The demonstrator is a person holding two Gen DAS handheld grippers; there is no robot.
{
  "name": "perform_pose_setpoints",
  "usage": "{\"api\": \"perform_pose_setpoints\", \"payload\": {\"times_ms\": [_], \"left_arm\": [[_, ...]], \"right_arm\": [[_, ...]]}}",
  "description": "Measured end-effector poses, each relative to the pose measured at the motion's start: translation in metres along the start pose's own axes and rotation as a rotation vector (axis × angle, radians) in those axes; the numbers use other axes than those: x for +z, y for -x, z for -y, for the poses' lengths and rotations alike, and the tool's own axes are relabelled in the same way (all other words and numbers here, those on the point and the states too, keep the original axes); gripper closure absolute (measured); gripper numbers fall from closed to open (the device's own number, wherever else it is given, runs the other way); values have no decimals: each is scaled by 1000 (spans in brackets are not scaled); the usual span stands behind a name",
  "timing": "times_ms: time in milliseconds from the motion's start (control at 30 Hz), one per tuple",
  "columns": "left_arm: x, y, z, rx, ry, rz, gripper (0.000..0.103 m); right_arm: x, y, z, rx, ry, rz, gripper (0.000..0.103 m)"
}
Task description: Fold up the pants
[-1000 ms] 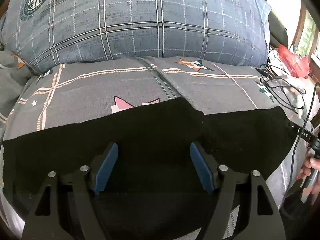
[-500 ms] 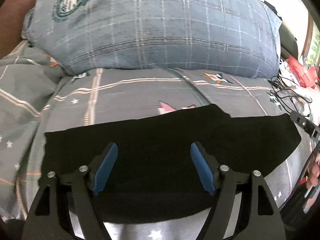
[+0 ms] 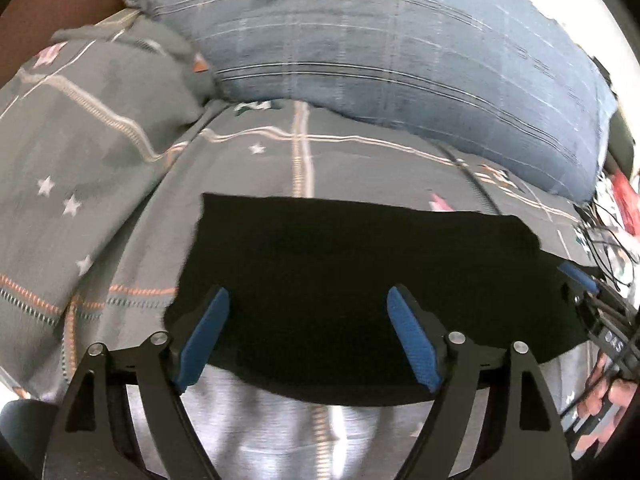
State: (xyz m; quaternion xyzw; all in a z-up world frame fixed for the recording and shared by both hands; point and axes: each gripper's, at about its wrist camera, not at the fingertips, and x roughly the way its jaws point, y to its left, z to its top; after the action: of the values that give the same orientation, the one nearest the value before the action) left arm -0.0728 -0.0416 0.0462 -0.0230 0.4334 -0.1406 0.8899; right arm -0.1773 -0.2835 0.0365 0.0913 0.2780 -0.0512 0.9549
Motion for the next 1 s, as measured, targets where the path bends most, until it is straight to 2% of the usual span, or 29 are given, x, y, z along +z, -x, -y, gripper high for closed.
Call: {"api": "perform_pose_setpoints", "payload": {"times_ms": [67, 100, 133, 167, 200, 400, 533, 633, 700, 733, 933, 1000], "left_arm": [[-1, -3, -4, 14, 7, -1, 21], [-2, -5, -5, 18, 6, -6, 21], [-3, -9, -6, 23, 4, -13, 21], [-3, -11, -5, 26, 0, -16, 21], [-5, -13, -5, 29, -5, -16, 21], [-10, -16, 1, 64, -37, -8, 19], [-7, -9, 2, 62, -35, 0, 19], [-6, -1, 7, 61, -49, 22, 19], [-6, 4, 11, 52, -53, 34, 19], [-5, 6, 13, 44, -54, 38, 19], [-4, 10, 33, -1, -77, 39, 19], [-3, 11, 45, -55, -106, 40, 19]], "right_arm": [[5, -12, -5, 1, 18, -6, 52], [8, -19, -7, 7, 28, -23, 62], [10, -28, -9, -3, 40, -47, 77], [13, -35, -10, -35, 51, -61, 97], [15, -41, -9, -49, 54, -63, 97], [16, -49, 10, -5, -65, -39, 96], [17, -34, 8, 4, -61, -22, 93], [16, -13, 6, 21, -36, 5, 85], [15, 0, 6, 24, -29, 17, 68], [12, 6, 7, 27, -30, 25, 66], [-10, 33, 19, 7, -50, 27, 66], [-21, 41, 32, -15, -82, 21, 64]]}}
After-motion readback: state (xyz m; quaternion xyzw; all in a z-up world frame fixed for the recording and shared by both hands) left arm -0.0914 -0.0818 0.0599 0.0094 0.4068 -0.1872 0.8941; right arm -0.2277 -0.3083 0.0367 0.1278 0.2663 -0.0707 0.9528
